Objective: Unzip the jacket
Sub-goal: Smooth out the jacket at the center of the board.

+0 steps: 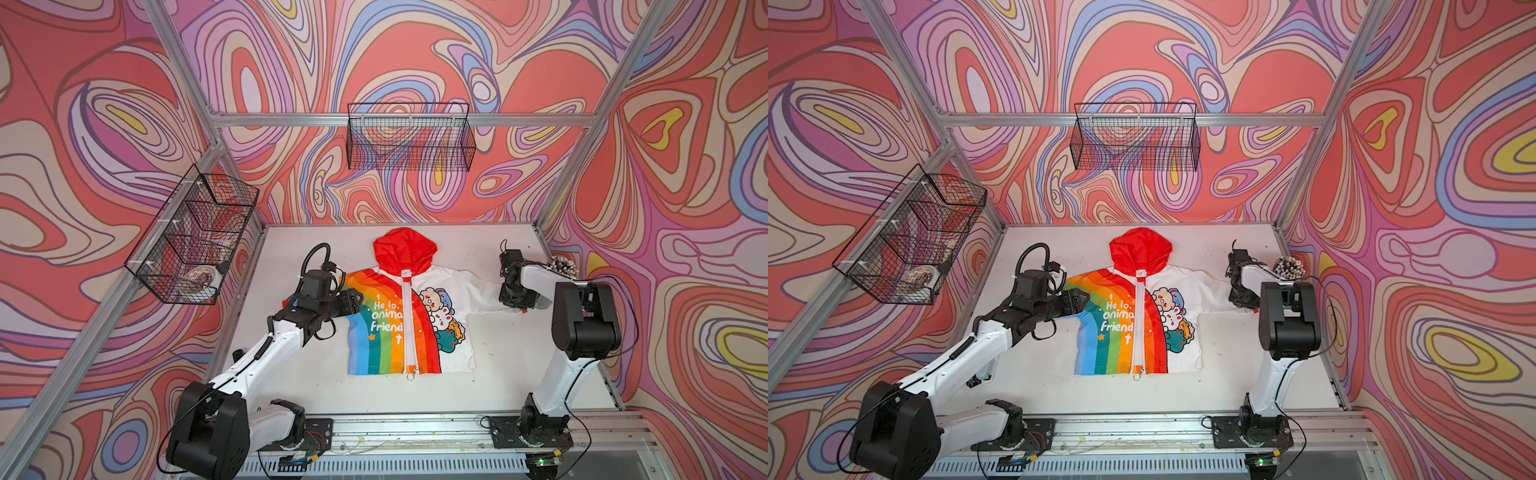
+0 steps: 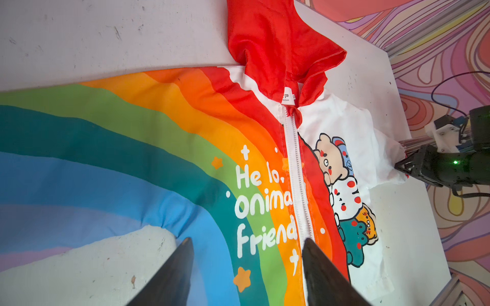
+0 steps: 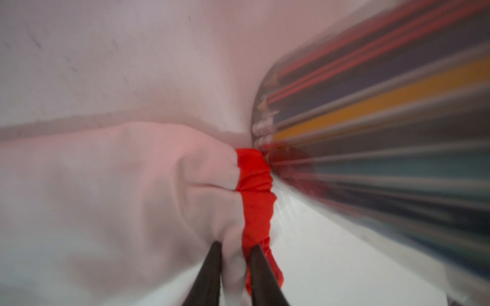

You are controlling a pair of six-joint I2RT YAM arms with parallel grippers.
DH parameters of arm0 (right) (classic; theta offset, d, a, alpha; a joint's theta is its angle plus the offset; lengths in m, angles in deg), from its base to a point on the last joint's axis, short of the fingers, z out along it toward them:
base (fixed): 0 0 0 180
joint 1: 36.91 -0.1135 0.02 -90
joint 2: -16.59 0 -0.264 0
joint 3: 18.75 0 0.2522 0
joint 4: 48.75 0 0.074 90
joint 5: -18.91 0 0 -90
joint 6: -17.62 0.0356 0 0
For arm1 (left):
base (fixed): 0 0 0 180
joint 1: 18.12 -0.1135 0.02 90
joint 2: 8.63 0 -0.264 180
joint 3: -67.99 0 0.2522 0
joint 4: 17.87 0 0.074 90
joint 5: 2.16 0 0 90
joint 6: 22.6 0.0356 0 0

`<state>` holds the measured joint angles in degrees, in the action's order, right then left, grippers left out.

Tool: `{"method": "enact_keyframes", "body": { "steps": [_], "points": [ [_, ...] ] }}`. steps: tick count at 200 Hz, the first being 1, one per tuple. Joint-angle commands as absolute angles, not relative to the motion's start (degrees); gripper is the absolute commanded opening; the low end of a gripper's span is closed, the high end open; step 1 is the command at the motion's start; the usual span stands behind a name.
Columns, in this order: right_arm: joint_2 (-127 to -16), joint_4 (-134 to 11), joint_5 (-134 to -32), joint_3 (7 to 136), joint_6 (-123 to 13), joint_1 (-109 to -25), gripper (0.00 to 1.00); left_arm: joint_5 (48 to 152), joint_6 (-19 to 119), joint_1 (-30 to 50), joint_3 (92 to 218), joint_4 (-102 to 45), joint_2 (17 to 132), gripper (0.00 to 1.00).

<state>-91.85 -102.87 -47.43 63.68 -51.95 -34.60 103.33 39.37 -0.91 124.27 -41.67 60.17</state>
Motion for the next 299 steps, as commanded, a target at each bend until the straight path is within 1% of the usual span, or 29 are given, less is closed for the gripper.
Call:
{"method": "enact_keyframes", "body": {
  "steps": [1,10,40,44,68,82,98,124,138,145,153,170,183,202,211,231,257,278,299],
  "points": [
    [-91.33,-103.59,-45.49,62.85,-50.25,-34.18,0.05,102.56,40.66,-0.62,124.85,-43.55,58.69,0.65],
    [-90.09,-104.07,-45.17,62.00,-49.44,-34.13,0.00,102.77,40.77,-0.61,125.11,-43.99,58.78,0.65],
    [-85.28,-105.88,-44.78,57.77,-45.96,-34.20,0.00,102.80,41.51,-0.62,126.50,-45.36,59.50,0.65],
    [-83.02,-106.01,-44.81,57.02,-45.53,-34.18,0.00,102.72,41.64,-0.55,126.71,-45.62,59.81,0.65],
    [-78.42,-107.02,-45.38,53.50,-42.97,-34.14,0.00,101.75,41.42,-0.54,128.27,-46.39,61.56,0.65],
    [-76.28,-107.47,-43.90,51.93,-42.02,-34.16,0.00,101.81,40.92,-0.51,128.84,-46.39,62.57,0.64],
    [-75.27,-107.67,-41.63,50.86,-41.62,-34.17,0.00,101.99,40.35,-0.53,129.20,-46.36,63.47,0.64],
    [-75.61,-107.55,-41.24,50.41,-41.13,-33.68,0.00,101.11,40.01,-0.52,130.06,-48.73,64.67,0.65],
    [-75.73,-107.18,-41.19,50.15,-41.14,-33.44,0.11,99.13,39.47,-0.55,130.48,-50.02,64.76,0.67],
    [-75.61,-107.16,-41.12,50.03,-40.95,-33.31,0.19,98.10,39.21,-0.62,130.51,-50.68,64.61,0.68],
    [-75.11,-107.16,-40.87,49.99,-40.83,-33.23,0.27,96.97,38.92,-0.63,130.52,-51.19,64.24,0.72],
    [-72.66,-107.16,-40.84,49.79,-40.48,-33.30,0.37,95.60,38.50,-0.94,130.26,-51.55,63.33,0.77],
    [-69.85,-106.39,-41.53,49.33,-40.36,-33.25,0.41,94.92,38.10,-1.56,130.18,-51.97,62.77,0.78],
    [-63.70,-100.88,-48.05,46.13,-42.22,-33.30,0.40,94.83,37.55,-3.44,129.63,-52.17,61.97,0.78],
    [-61.11,-97.45,-52.36,44.17,-43.60,-33.30,0.33,94.76,37.61,-4.72,129.55,-52.36,61.70,0.77],
    [-57.42,-89.84,-61.77,40.54,-46.97,-33.30,0.25,92.08,37.56,-7.46,129.79,-54.00,61.60,0.69],
    [-58.48,-86.99,-68.63,40.32,-48.93,-33.30,0.19,83.79,36.75,-10.84,131.03,-57.63,62.71,0.62],
    [-59.06,-84.15,-75.70,39.95,-52.02,-33.30,0.17,81.18,36.38,-14.45,130.81,-58.07,64.53,0.57],
    [-59.07,-82.84,-79.60,39.92,-52.01,-33.27,0.15,78.04,37.14,-16.58,132.79,-60.30,68.43,0.53]
  ]
}}
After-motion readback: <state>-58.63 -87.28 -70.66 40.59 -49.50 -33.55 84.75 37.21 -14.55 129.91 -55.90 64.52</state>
